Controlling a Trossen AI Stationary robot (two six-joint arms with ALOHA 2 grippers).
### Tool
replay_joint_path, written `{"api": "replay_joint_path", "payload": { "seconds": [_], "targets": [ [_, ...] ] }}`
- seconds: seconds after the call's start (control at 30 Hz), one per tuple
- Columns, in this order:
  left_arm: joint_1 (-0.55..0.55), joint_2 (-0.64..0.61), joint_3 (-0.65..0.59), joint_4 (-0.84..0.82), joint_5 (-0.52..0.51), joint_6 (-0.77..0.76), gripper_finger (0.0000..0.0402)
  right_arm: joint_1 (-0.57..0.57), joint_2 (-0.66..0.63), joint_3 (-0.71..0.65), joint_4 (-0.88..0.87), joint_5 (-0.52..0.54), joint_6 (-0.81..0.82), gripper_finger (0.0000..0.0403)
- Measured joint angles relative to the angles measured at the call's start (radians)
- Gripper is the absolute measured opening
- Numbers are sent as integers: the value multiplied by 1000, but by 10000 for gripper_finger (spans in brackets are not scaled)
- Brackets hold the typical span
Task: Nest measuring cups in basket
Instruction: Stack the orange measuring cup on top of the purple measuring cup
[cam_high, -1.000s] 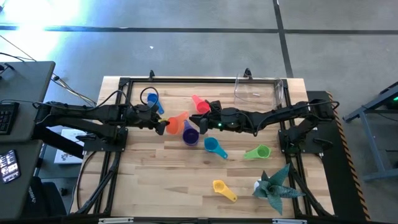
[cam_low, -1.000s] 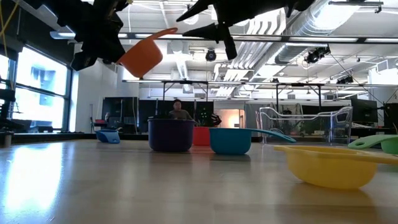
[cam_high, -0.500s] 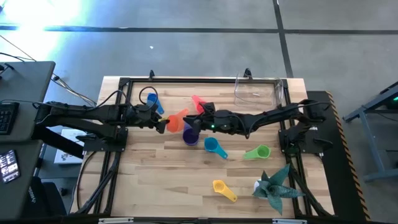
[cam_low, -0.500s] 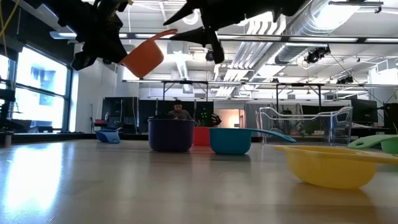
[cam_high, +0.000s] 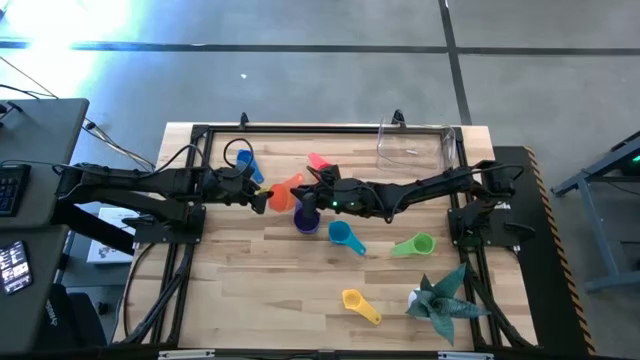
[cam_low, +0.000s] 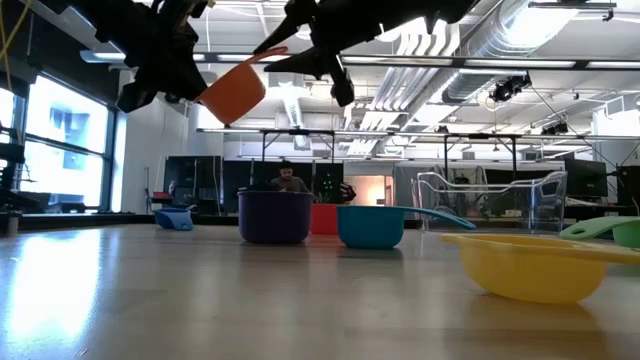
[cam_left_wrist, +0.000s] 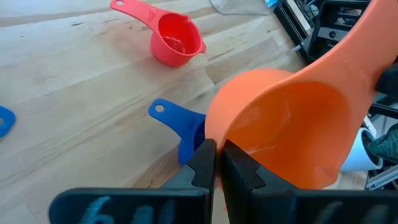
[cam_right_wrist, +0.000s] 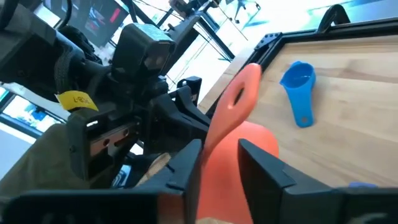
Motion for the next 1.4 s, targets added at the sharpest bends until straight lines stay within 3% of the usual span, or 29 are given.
{"api": "replay_joint_path", "payload": {
  "seconds": [0.27, 0.63, 0.87, 1.13, 1.4],
  "targets": [
    [0, 0, 0, 0, -5, 10, 7, -1, 0, 0, 12, -1, 1, 7],
    [0, 0, 0, -1, 13, 67, 18, -6, 0, 0, 11, -11, 26, 1],
    [0, 0, 0, -2, 84, 144, 45, -7, 0, 0, 10, -31, 26, 1],
    [0, 0, 0, 10, 90, 170, 87, -7, 0, 0, -18, -42, 26, 0],
    [-1, -1, 0, 13, 163, 180, 101, -13, -9, 0, -110, -105, 34, 0]
  ]
}}
